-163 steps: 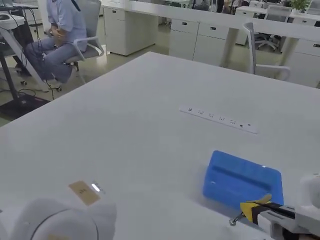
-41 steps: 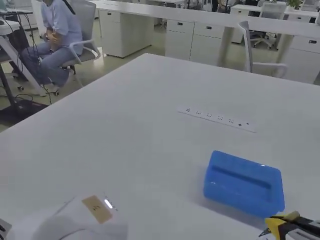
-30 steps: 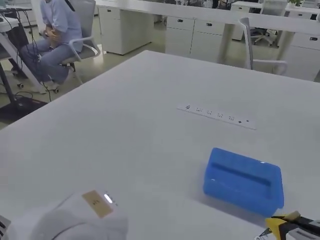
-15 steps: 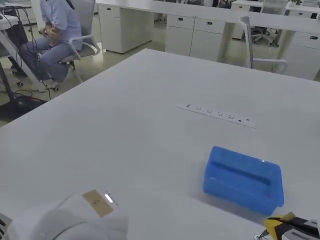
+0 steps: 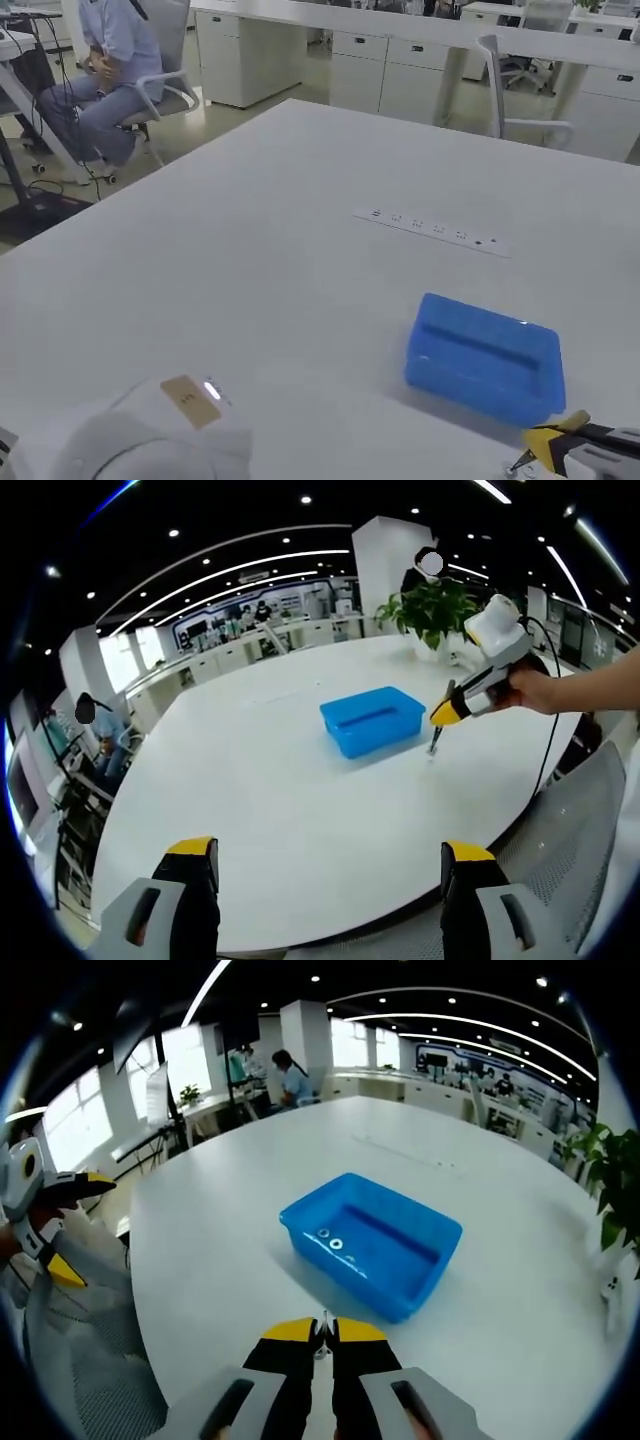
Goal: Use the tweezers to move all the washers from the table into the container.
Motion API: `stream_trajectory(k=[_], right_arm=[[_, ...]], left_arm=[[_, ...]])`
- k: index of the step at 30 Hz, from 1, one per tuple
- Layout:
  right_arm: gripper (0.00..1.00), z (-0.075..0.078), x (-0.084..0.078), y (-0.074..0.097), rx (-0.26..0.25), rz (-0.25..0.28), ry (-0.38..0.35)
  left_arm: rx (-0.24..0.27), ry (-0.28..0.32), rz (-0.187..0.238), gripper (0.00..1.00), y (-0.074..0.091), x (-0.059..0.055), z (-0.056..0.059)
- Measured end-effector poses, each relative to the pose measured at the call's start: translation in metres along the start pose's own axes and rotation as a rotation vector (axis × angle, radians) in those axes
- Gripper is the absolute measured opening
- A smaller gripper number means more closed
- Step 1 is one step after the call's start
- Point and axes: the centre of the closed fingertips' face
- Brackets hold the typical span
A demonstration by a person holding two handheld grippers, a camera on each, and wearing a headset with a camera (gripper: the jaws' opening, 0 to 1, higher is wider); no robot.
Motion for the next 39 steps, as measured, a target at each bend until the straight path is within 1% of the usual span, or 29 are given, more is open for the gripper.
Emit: stream_trajectory(k=[4, 7, 17, 20, 25, 27, 32, 37, 39], right_arm=[[0.02, -0.003, 0.005, 0.003, 0.013, 0.003, -0.008], [0.02, -0.004, 0.010, 0.004, 0.015, 0.009, 0.000], [0.02, -0.005, 0.028, 0.007, 0.016, 0.045, 0.001], [0.02, -0.006, 0.035, 0.008, 0.019, 0.055, 0.005], [0.02, -0.007, 0.044, 0.008, 0.024, 0.067, 0.008], [0.02, -0.009, 0.048, 0.008, 0.025, 0.073, 0.009], [0.02, -0.008, 0.056, 0.007, 0.020, 0.089, 0.015], [0.02, -0.008, 0.065, 0.007, 0.016, 0.111, 0.006], [0.02, -0.008, 0.068, 0.007, 0.012, 0.123, 0.004]], left_arm=[[-0.003, -0.002, -0.003, 0.94, 0.000, -0.001, 0.001], [-0.015, 0.003, 0.008, 0.95, 0.000, 0.001, 0.003], [-0.008, -0.007, 0.004, 0.95, 0.002, -0.001, 0.000], [-0.015, -0.004, 0.007, 0.95, 0.003, -0.002, 0.001], [-0.012, -0.002, 0.004, 0.95, 0.003, -0.003, 0.000], [-0.012, 0.000, 0.003, 0.95, 0.004, -0.003, 0.000], [-0.009, 0.000, -0.002, 0.95, 0.004, -0.005, -0.001], [-0.018, 0.005, 0.000, 0.95, 0.003, -0.004, 0.000], [-0.020, 0.000, -0.007, 0.96, 0.002, -0.005, 0.001]])
Point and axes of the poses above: the centre of the closed fingertips' face, and the gripper's own axes: y roughly backward along the fingers, z roughly to its right, x roughly out of its top, and after that the axes turned 8 degrees about -y, right-handed
